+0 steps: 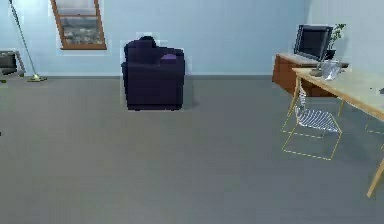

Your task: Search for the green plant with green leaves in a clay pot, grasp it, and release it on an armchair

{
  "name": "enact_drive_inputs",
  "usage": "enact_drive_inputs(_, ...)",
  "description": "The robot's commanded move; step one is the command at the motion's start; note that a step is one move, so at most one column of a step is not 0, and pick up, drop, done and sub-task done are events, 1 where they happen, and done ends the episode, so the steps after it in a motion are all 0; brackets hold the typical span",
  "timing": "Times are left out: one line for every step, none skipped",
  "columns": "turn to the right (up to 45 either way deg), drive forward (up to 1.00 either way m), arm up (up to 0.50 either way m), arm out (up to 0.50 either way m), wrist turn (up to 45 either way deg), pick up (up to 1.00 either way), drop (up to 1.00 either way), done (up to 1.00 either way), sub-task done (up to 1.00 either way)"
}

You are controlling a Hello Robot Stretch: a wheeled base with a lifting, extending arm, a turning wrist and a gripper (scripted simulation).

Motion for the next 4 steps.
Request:
enact_drive_inputs(33.0, 0.0, 0.0, 0.0, 0.0, 0.0, 0.0, 0.0, 0.0)
enact_drive_inputs(0.0, 1.0, 0.0, 0.0, 0.0, 0.0, 0.0, 0.0, 0.0)
enact_drive_inputs(6.0, 0.0, 0.0, 0.0, 0.0, 0.0, 0.0, 0.0, 0.0)
enact_drive_inputs(0.0, 0.55, 0.0, 0.0, 0.0, 0.0, 0.0, 0.0, 0.0)
